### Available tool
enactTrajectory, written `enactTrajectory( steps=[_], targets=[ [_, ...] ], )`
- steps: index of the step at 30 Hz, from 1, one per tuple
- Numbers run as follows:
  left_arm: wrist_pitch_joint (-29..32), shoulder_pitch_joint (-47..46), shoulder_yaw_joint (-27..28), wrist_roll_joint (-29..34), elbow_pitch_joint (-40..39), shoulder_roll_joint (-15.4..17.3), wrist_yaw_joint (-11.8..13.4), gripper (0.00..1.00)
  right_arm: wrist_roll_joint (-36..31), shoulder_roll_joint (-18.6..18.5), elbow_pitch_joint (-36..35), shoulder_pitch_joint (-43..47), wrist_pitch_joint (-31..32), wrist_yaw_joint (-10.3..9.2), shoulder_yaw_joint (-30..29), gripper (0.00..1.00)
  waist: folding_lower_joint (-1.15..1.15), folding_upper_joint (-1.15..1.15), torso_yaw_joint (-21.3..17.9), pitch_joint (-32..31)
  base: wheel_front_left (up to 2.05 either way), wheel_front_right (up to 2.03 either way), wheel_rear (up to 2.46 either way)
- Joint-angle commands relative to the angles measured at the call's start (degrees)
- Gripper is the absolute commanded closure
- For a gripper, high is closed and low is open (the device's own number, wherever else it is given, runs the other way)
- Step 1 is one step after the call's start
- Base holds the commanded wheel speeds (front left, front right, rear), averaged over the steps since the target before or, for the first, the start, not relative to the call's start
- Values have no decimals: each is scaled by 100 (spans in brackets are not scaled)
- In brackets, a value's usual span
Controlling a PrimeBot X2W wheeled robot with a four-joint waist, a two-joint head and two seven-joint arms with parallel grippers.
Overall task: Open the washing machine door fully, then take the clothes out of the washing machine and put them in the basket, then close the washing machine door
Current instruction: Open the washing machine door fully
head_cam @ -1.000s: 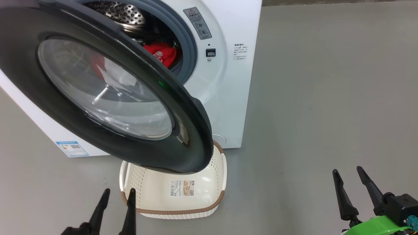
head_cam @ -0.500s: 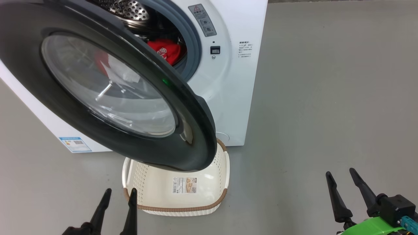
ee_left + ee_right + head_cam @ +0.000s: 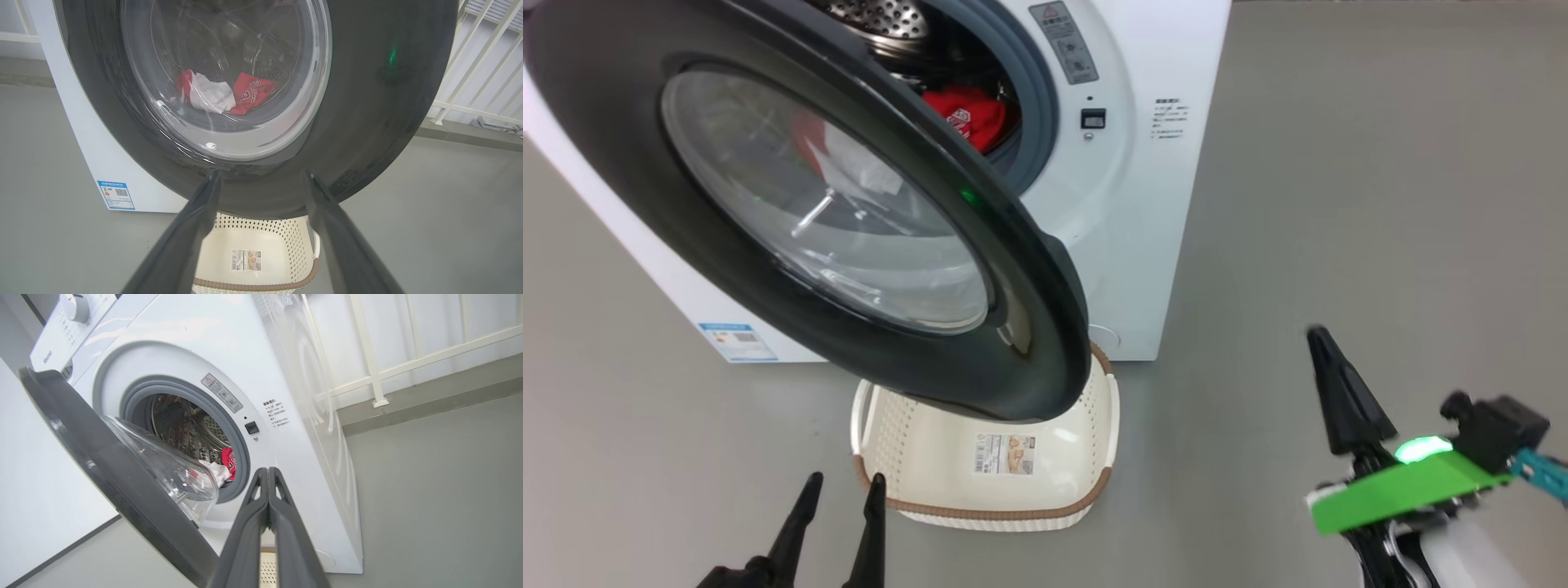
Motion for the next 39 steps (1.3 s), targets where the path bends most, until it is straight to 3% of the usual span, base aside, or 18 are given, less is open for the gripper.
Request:
enactTrajectory(
  steps=[1,8,10,11,12,17,22,29,39],
  targets=[
    [-69,-156,127,-55,-160,56,32,0,302,-111,-208,-358,-37,36,286,100,0,0,107,34,0,0,0],
    [-69,-197,-4,-117,-190,56,64,0,1646,-423,-126,-1093,-37,36,1182,100,0,0,300,139,0,0,0],
    [-69,-223,-59,-132,-186,56,67,0,2177,-588,-76,-1357,-37,36,1582,100,0,0,370,179,0,0,0],
    [-69,-256,-113,-148,-181,56,68,0,2790,-767,-78,-1630,-16,36,2022,100,0,0,440,231,0,0,0],
    [-69,-256,-113,-148,-181,56,68,0,2790,-767,-78,-1630,-16,36,2022,100,0,0,440,231,0,0,0],
    [-69,-356,-235,-192,-168,56,74,0,4165,-1111,-228,-2230,323,36,2565,100,0,0,594,384,0,0,0],
    [-69,-439,-340,-243,-163,56,86,0,5164,-1289,-219,-2591,1142,36,2645,100,0,0,721,515,0,0,0],
    [-69,-526,-447,-285,-170,56,101,0,5864,-1339,-48,-2825,2462,36,2446,100,0,0,844,669,0,0,0],
    [-69,-587,-575,-384,-156,56,97,0,5846,-1153,139,-2804,3512,36,2204,100,0,0,1008,717,0,0,0]
  ],
)
